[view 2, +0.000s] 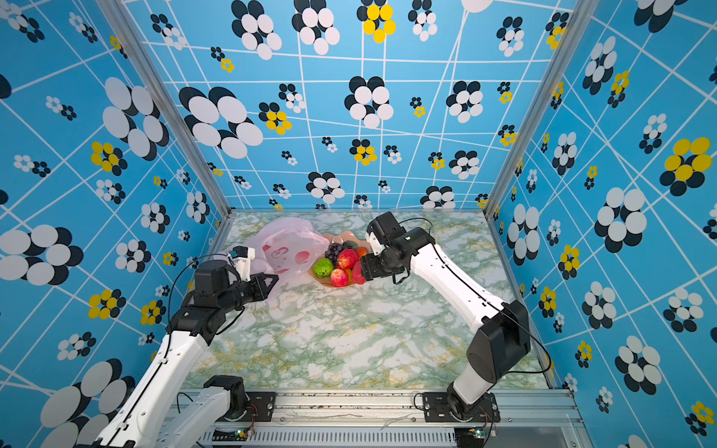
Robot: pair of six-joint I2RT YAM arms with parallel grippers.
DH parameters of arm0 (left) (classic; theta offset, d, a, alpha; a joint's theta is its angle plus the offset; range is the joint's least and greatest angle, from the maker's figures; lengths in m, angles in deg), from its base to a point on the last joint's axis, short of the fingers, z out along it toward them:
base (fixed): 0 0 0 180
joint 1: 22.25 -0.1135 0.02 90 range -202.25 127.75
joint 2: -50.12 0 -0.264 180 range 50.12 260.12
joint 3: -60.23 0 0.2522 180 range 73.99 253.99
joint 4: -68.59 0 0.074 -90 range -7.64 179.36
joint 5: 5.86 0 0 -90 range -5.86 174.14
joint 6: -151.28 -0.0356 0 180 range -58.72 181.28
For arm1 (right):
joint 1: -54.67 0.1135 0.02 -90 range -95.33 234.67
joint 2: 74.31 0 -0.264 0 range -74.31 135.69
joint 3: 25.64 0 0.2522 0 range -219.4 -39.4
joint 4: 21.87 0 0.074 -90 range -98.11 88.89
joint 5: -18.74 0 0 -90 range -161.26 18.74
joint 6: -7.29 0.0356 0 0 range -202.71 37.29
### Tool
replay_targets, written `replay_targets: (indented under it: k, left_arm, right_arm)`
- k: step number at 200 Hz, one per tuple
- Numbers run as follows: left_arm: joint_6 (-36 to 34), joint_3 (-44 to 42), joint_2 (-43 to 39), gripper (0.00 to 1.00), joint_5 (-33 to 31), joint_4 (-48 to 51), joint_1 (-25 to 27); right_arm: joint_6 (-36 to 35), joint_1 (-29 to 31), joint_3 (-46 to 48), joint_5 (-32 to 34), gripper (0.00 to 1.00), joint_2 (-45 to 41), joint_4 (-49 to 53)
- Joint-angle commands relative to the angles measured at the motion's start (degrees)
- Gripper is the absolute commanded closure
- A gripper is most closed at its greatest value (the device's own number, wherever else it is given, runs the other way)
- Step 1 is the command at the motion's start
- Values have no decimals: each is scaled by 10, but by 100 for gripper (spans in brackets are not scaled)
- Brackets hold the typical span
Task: Place the fruits into the plastic bag
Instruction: 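Hold the open bag with the left gripper while the right gripper moves over the bowl, then lower the right gripper onto the red fruit nearest the robot and grasp it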
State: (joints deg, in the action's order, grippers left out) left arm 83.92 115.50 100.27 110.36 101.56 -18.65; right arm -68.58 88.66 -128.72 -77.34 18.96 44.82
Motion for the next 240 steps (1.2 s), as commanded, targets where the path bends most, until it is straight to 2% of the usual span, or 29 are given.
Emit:
replay_targets:
  k: [1,64,107,164,219,240]
  left_arm:
    - [-12,-4,-3,100,7,-6,-6]
    - [-10,-4,-9,100,7,-1,-11]
    - [-10,-4,-7,100,8,0,-11]
    - [-12,-5,-10,100,3,1,-11]
    - [-12,-5,-7,100,6,1,-11]
    - [-13,-3,-4,100,7,1,-11]
  right_arm:
    - [-1,2,5,2,29,-20,-13]
    - [-23,2,2,-5,29,-11,-28]
    - [-55,5,-45,-21,29,42,10]
    - [-87,16,-89,5,28,112,46]
    - [-104,16,-114,13,25,156,53]
    - [-111,16,-121,15,20,170,59]
